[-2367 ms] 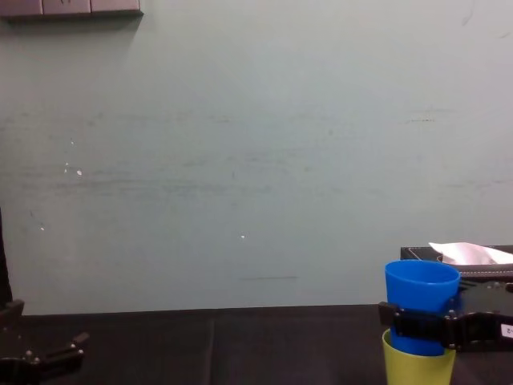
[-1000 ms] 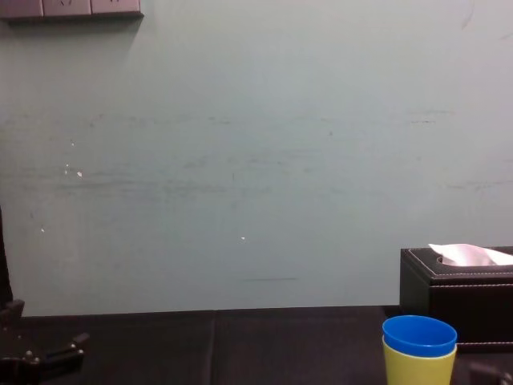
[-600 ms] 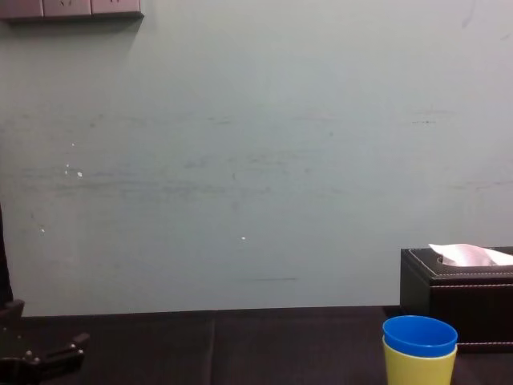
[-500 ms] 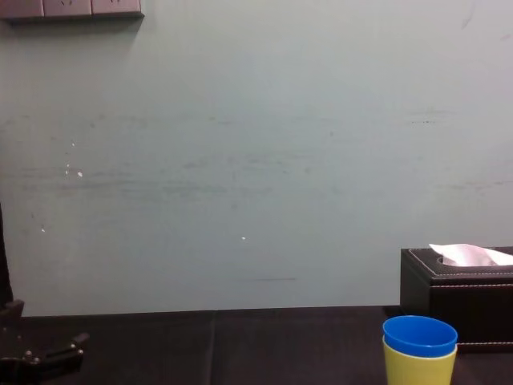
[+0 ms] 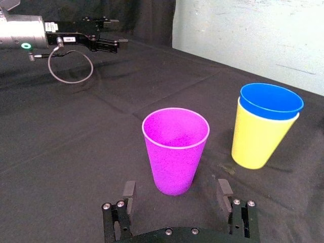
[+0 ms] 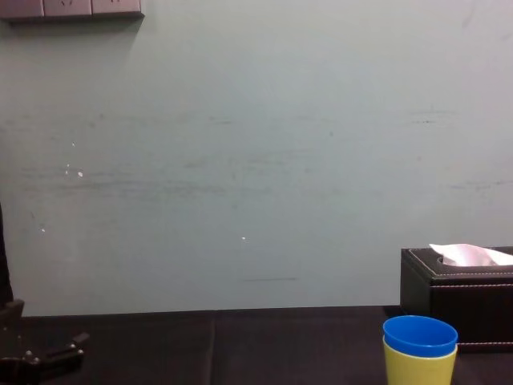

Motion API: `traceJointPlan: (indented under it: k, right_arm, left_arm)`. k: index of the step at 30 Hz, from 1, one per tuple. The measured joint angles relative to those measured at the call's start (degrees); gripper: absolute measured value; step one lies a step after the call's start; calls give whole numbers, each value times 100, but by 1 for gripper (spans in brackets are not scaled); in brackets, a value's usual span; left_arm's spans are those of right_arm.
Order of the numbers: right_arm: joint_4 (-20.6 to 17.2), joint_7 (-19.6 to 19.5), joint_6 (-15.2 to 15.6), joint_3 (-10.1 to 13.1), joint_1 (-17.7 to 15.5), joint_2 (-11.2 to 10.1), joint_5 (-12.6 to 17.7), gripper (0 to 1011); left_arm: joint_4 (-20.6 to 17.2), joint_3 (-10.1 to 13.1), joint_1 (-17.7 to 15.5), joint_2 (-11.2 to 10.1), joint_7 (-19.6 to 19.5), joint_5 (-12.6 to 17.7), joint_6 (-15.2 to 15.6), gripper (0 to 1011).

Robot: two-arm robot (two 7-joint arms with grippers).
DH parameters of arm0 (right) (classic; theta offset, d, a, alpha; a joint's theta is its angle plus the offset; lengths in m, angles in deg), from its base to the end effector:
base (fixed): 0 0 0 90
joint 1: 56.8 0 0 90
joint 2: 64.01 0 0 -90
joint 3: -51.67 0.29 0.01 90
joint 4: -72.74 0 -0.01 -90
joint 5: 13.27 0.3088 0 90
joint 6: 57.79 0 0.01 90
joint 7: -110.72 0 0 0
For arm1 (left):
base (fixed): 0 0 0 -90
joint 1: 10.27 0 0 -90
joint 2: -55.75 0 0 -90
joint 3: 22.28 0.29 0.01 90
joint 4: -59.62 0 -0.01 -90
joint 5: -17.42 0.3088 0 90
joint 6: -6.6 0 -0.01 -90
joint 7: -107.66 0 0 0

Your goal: Stack the three plastic cups sequentially using one hand.

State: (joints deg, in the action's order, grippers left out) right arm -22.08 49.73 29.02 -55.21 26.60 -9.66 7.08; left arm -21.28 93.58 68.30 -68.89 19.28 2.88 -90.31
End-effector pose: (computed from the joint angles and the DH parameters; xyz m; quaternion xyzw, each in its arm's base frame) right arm 0.2804 -0.0816 -0.3113 -0.1278 -0.0042 -0.3596 0.9243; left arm 0.3581 0.0827 -0.3023 0.1415 -0.1325 0.5799 0.7913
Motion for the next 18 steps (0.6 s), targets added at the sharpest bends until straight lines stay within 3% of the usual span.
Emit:
traceJointPlan:
  k: [8,18]
  right_arm:
    - [135,-45,71,-150,263,187,-142,1002]
    - [309,-52,189,-218,483,362,-98,1003]
  left_arm:
    - [0,0,0,0,0,0,0,1011]
    - [0,0,0,0,0,0,0,1011]
